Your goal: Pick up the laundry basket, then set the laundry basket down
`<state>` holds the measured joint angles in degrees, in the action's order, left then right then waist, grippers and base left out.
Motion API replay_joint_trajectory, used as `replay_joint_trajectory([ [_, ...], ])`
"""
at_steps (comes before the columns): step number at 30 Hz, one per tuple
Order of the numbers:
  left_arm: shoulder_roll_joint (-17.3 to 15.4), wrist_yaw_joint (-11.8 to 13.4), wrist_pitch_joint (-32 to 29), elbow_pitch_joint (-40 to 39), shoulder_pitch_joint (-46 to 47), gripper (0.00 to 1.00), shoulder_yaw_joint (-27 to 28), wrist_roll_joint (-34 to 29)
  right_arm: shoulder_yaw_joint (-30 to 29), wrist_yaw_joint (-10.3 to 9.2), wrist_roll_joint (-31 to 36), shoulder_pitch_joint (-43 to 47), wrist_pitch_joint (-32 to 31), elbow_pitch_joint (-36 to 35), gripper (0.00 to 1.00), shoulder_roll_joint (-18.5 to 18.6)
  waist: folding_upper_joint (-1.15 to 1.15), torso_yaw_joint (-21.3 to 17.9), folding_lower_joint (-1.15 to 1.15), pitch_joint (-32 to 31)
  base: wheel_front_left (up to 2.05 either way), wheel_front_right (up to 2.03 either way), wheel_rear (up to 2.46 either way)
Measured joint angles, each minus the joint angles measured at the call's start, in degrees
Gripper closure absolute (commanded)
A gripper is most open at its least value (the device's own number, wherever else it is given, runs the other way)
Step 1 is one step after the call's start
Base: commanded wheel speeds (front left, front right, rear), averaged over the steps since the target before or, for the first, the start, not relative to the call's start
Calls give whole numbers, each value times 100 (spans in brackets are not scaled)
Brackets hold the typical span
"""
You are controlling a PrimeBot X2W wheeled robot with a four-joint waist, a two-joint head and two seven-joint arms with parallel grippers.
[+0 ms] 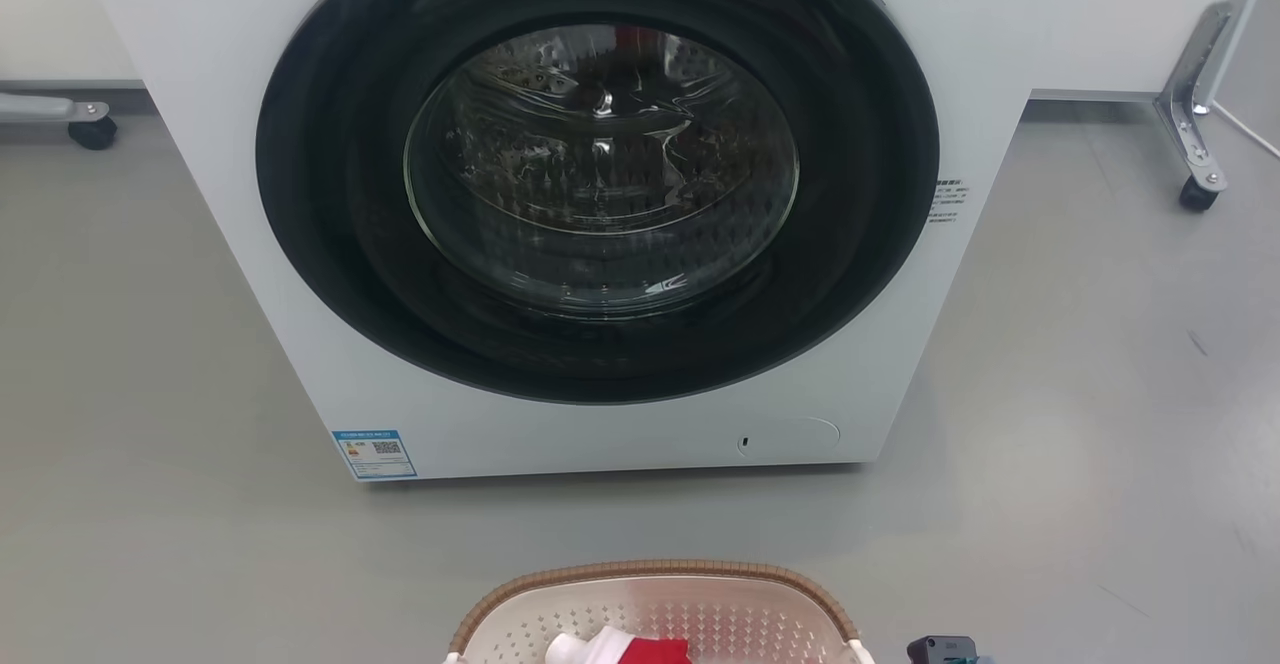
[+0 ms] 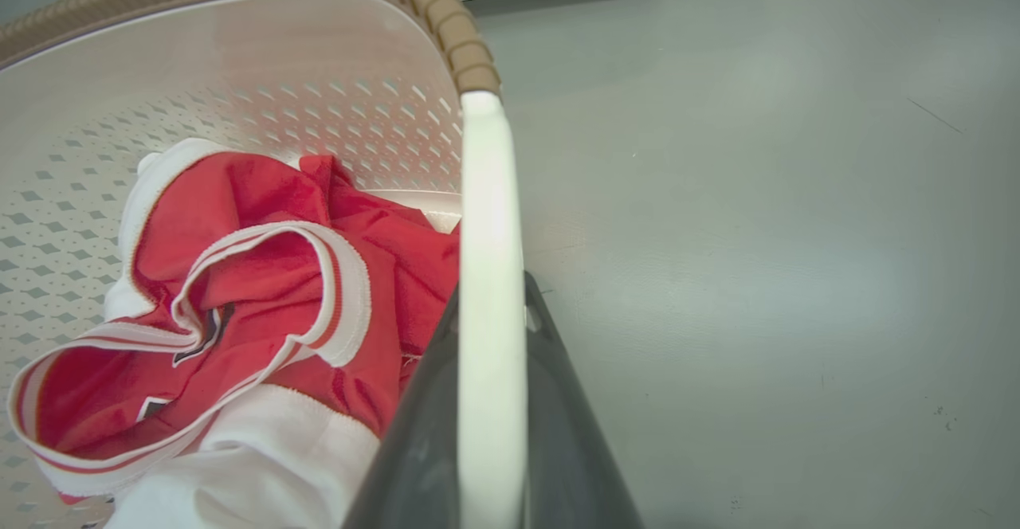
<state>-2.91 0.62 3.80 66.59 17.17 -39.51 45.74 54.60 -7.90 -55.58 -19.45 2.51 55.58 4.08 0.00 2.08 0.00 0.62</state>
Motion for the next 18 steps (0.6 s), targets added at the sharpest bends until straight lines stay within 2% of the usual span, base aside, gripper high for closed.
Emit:
replay_joint_trajectory([
  [18, -12, 38, -18, 37, -13, 100, -129, 68, 255, -15, -302, 0, 41, 64, 100, 2, 0, -2, 0, -63, 0, 0, 0],
])
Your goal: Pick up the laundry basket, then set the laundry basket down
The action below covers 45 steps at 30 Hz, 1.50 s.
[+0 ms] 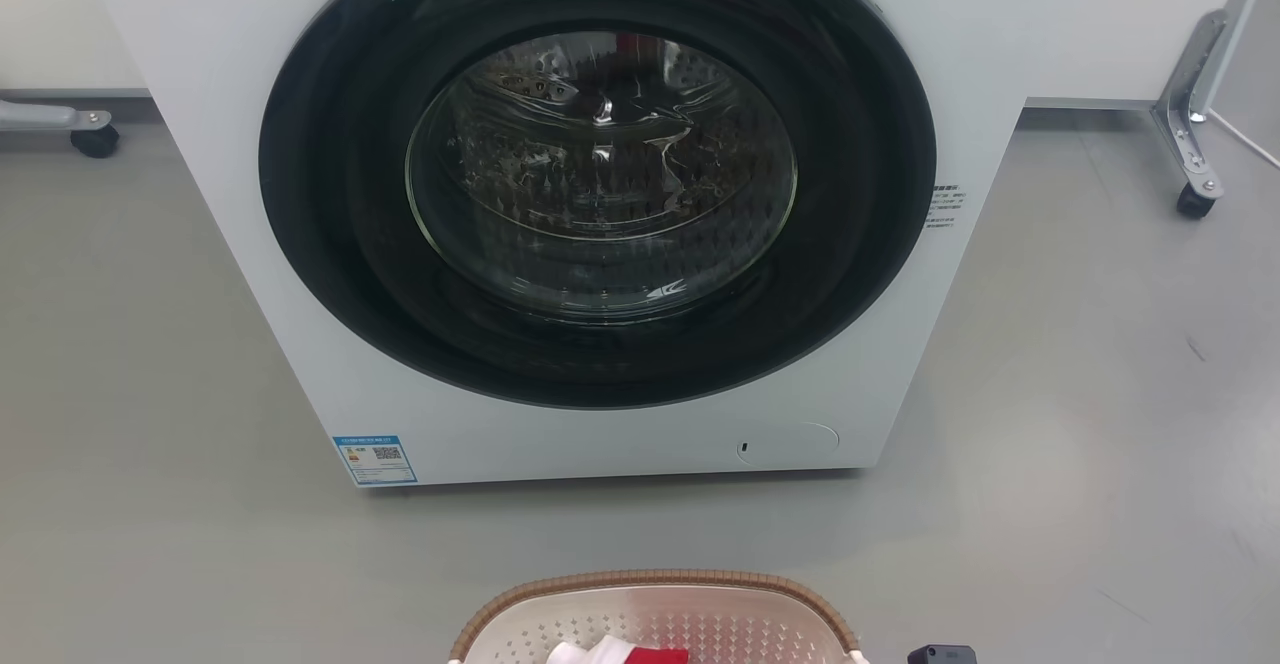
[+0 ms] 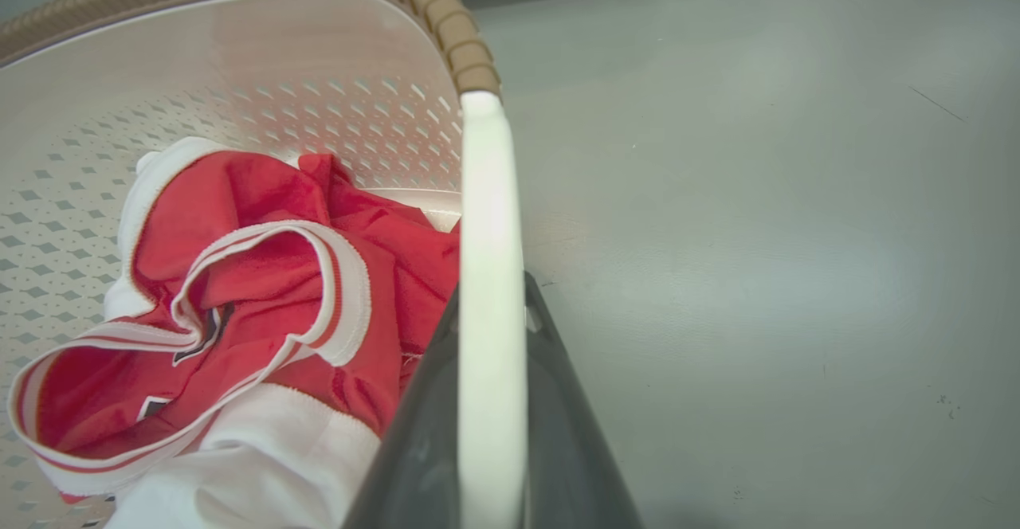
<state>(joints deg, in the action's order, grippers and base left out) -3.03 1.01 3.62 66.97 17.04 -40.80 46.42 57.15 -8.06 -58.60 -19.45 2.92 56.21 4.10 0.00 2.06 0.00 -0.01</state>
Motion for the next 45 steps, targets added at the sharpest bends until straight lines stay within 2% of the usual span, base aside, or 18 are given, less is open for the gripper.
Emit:
replay_joint_trajectory([
  [28, 2, 0, 60, 70, 6, 100, -98, 90, 311, 0, -352, -81, 170, 85, 100, -2, 0, -20, 0, 136, 0, 0, 0],
  [35, 3, 8, 104, 47, 97, 100, -112, 101, 366, 0, -383, -313, 221, 154, 100, -3, 0, -18, 0, 358, 0, 0, 0],
  [45, 1, 78, 261, -5, 831, 100, -49, 101, 357, 1, -280, -1189, 356, 291, 100, -2, 0, 1, 0, 917, 0, 0, 0],
])
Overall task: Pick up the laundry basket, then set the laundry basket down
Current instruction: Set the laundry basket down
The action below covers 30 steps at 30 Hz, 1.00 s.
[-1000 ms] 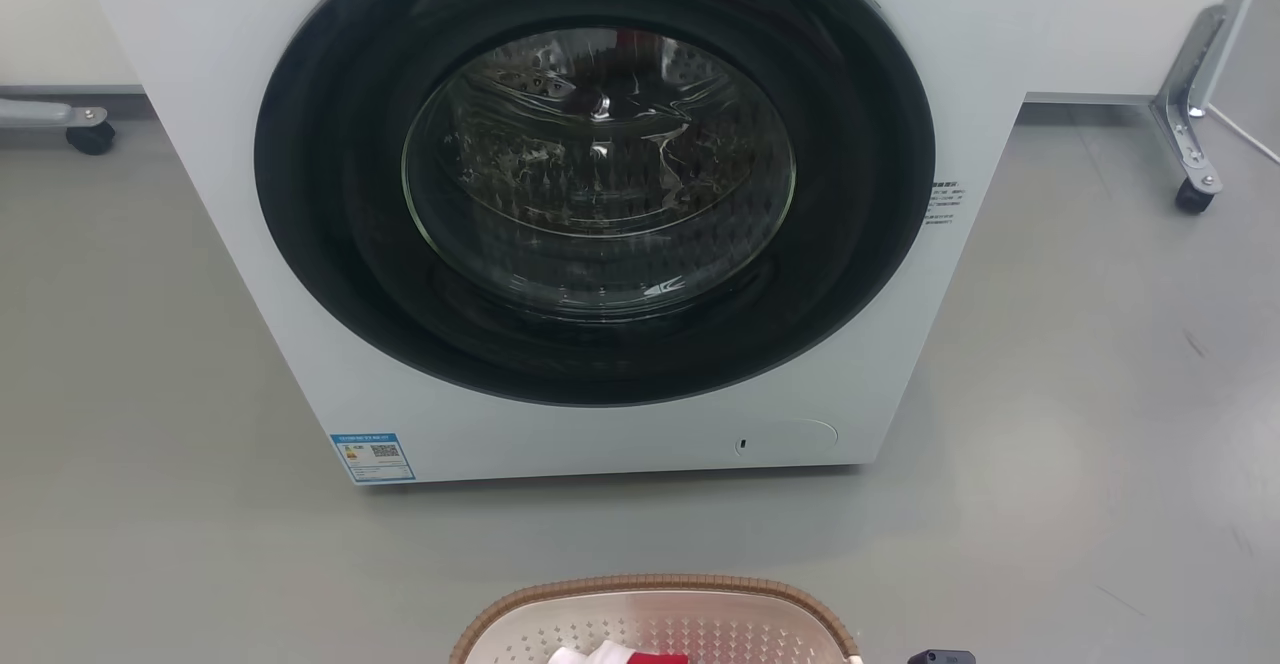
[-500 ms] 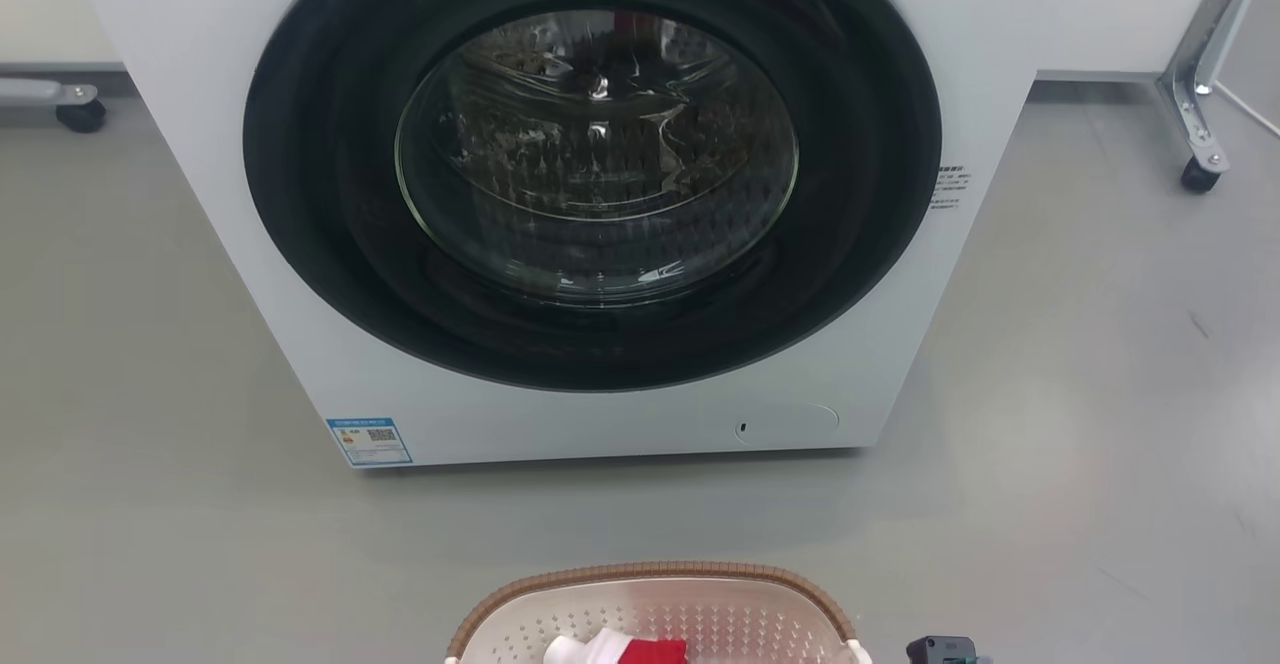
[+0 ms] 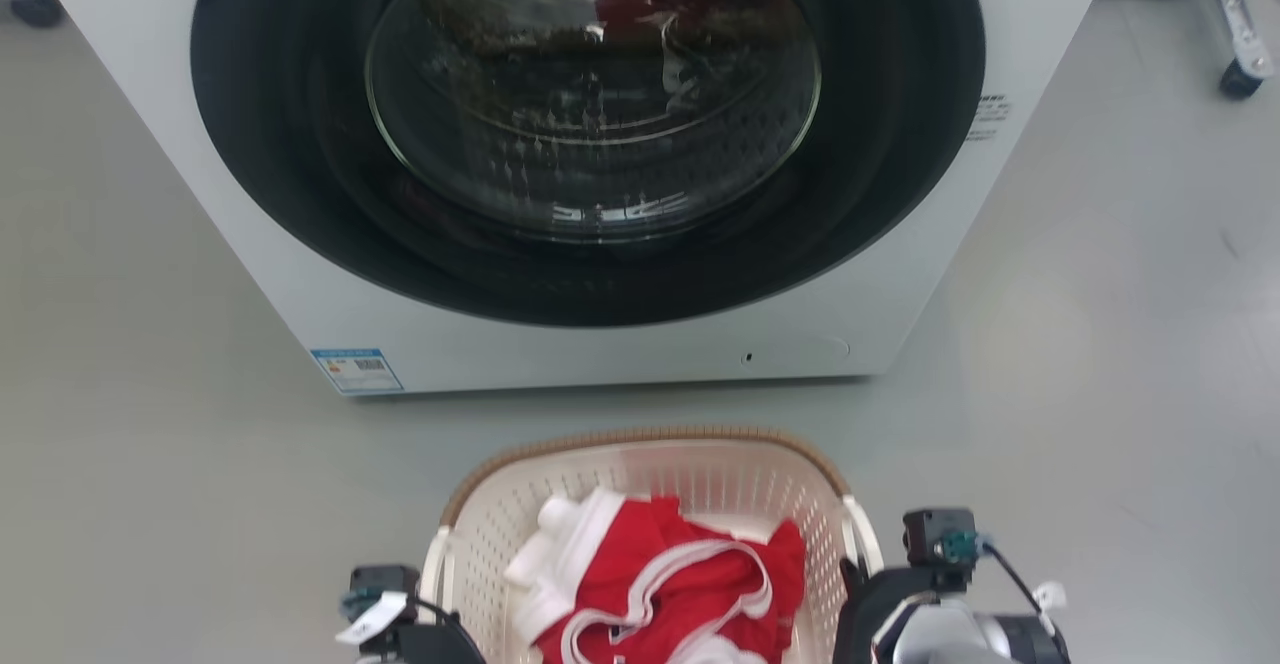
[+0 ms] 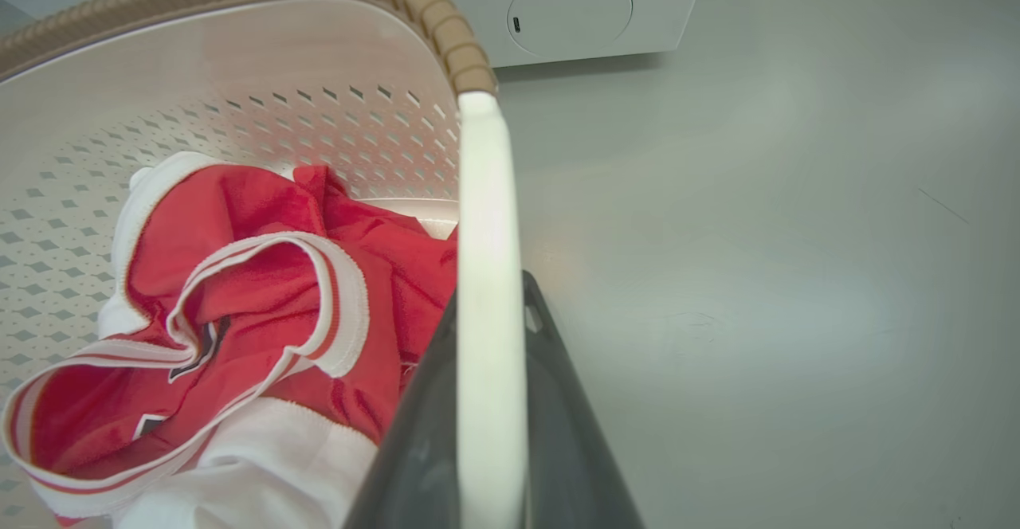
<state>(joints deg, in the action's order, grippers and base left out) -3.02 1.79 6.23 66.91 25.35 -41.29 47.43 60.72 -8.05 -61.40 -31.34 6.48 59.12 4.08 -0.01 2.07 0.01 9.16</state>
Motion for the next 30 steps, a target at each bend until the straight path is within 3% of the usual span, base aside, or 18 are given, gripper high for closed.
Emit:
replay_joint_trajectory([
  [30, -3, 181, 528, -125, 1756, 100, 204, -73, -180, 1, 274, -1868, 594, 275, 100, 41, -1, 188, 1, 2393, 0, 0, 0],
])
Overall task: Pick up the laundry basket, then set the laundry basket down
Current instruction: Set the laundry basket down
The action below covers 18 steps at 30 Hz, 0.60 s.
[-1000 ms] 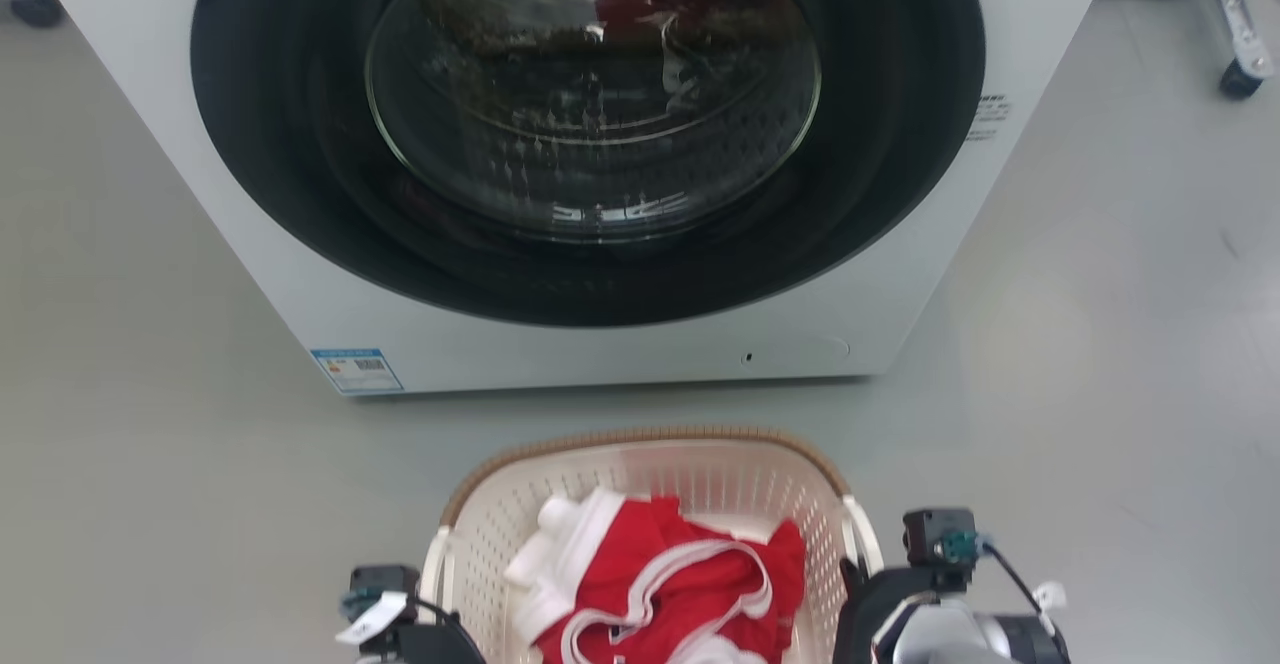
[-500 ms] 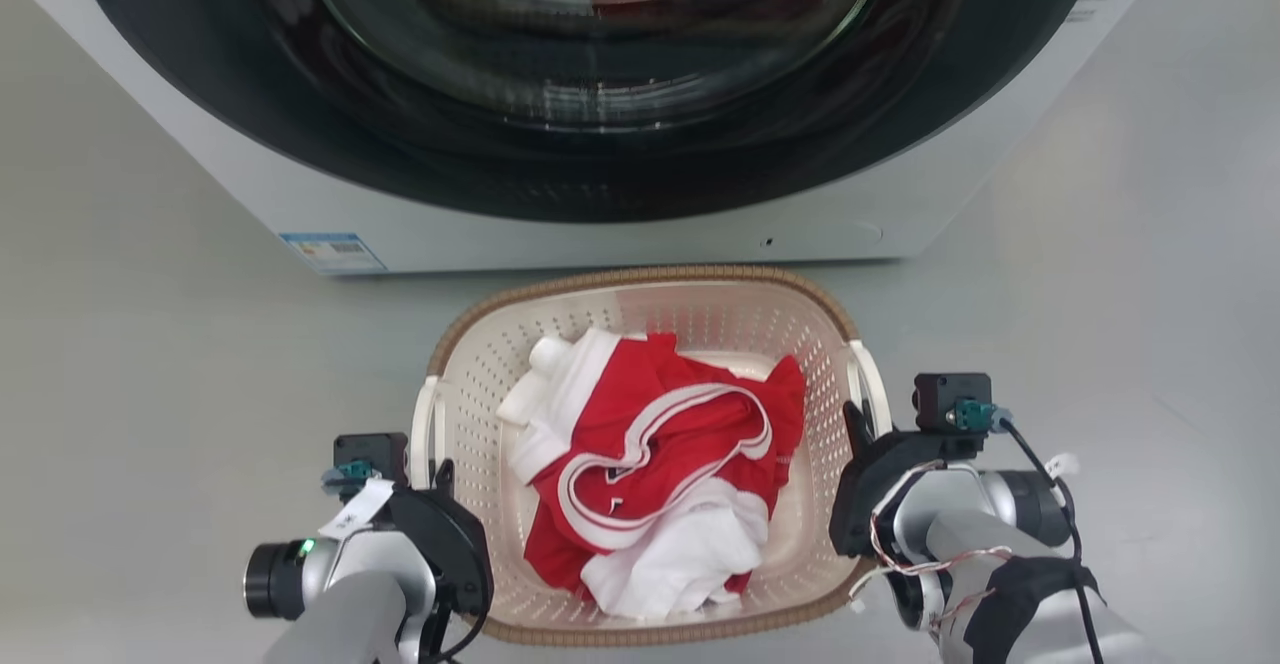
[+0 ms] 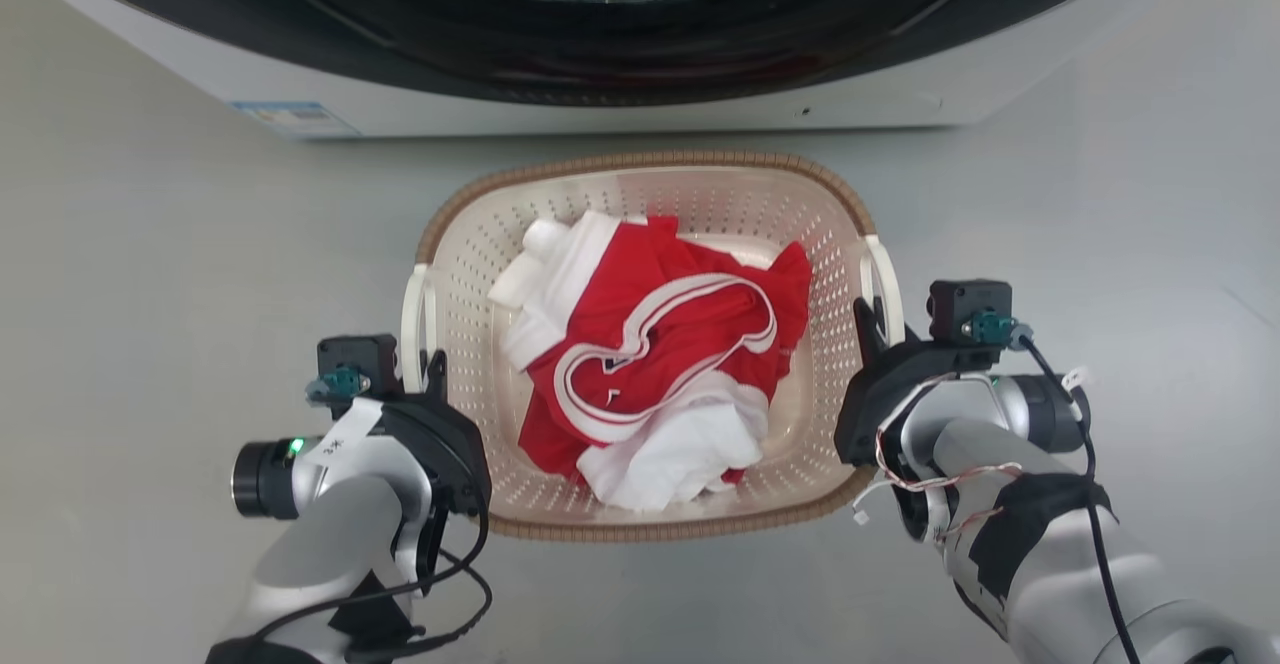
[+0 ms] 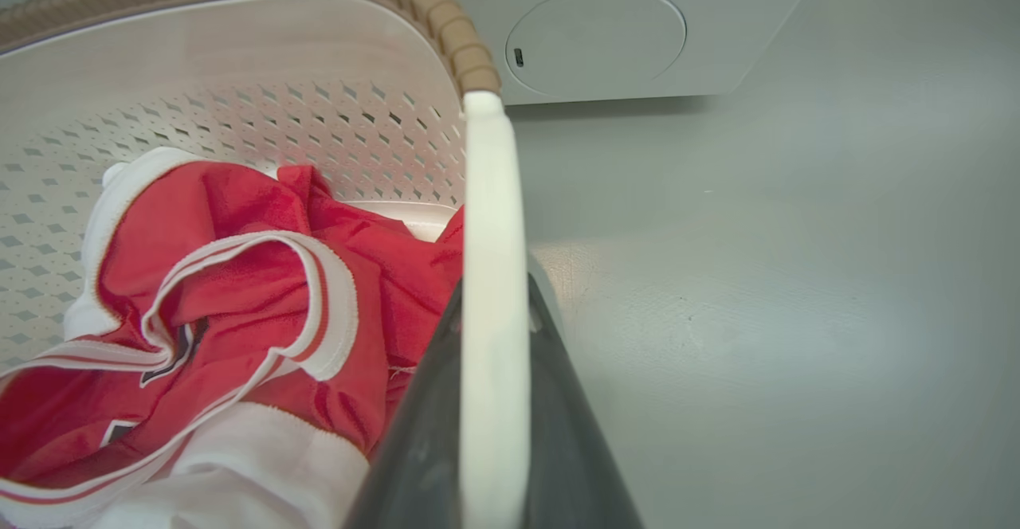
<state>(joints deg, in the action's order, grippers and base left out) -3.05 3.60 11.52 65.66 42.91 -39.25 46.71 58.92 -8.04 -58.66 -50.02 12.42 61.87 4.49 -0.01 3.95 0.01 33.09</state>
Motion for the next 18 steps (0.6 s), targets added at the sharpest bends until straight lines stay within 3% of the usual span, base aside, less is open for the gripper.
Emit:
replay_joint_trajectory([
  [18, 34, 44, 178, -3, 608, 100, 60, -101, -105, 23, 166, -590, 176, 230, 100, 9, 0, 55, 0, 1195, 0, 0, 0],
])
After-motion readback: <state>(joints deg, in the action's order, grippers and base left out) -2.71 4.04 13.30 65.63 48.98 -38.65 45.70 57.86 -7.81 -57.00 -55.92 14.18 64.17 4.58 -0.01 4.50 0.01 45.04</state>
